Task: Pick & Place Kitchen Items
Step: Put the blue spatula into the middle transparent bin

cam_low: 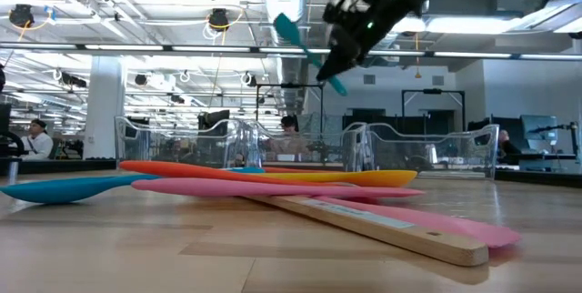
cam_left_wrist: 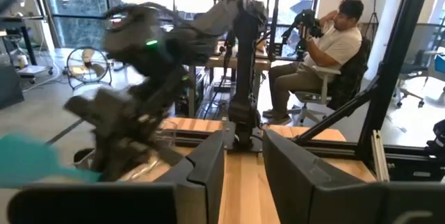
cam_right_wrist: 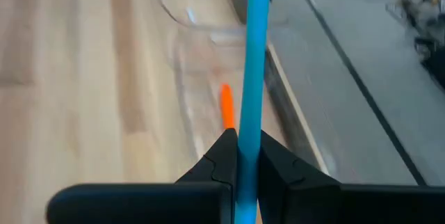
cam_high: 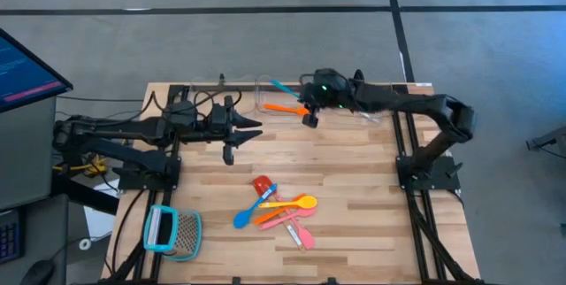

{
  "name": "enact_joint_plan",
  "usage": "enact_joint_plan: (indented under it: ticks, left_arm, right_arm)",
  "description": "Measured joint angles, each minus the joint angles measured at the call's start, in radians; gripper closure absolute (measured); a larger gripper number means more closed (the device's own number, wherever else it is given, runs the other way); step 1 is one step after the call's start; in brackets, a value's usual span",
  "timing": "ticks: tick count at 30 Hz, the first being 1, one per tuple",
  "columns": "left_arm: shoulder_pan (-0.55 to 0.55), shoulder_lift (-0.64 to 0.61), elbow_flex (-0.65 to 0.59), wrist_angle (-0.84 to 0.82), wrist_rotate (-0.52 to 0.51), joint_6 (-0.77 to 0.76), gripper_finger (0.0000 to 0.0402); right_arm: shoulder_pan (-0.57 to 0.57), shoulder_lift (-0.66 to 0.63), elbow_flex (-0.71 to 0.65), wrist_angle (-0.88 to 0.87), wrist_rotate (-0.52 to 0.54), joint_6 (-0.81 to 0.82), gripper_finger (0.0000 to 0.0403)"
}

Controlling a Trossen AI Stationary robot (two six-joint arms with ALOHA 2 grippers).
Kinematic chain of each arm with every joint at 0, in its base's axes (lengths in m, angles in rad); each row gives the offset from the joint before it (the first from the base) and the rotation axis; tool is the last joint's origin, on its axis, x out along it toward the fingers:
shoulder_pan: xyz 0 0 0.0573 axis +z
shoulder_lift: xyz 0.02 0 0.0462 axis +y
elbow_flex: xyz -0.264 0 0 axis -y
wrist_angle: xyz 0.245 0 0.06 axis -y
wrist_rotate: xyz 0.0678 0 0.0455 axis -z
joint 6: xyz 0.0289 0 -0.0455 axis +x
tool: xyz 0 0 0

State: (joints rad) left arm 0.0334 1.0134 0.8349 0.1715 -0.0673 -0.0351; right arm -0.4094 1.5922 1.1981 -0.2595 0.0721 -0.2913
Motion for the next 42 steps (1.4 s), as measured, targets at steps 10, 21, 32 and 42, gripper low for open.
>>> enact_joint_plan:
  ticks: [10,21,32,42]
  left_arm:
    - [-0.001,0.001,0.0,-0.035,0.003,-0.026,0.0325]
    - [-0.001,0.001,0.0,-0.041,0.002,-0.026,0.0326]
    - [-0.001,0.001,0.0,-0.05,0.0,-0.026,0.0326]
    - [-0.001,0.001,0.0,-0.054,0.0,-0.026,0.0326]
  right_arm:
    - [-0.13,0.252,0.202,-0.193,-0.043,-0.023,0.0382]
    - [-0.136,0.435,0.355,-0.337,-0.053,-0.049,0.0382]
    - [-0.137,0.493,0.407,-0.382,-0.052,-0.06,0.0382]
    - [-0.144,0.493,0.407,-0.417,-0.053,-0.059,0.0382]
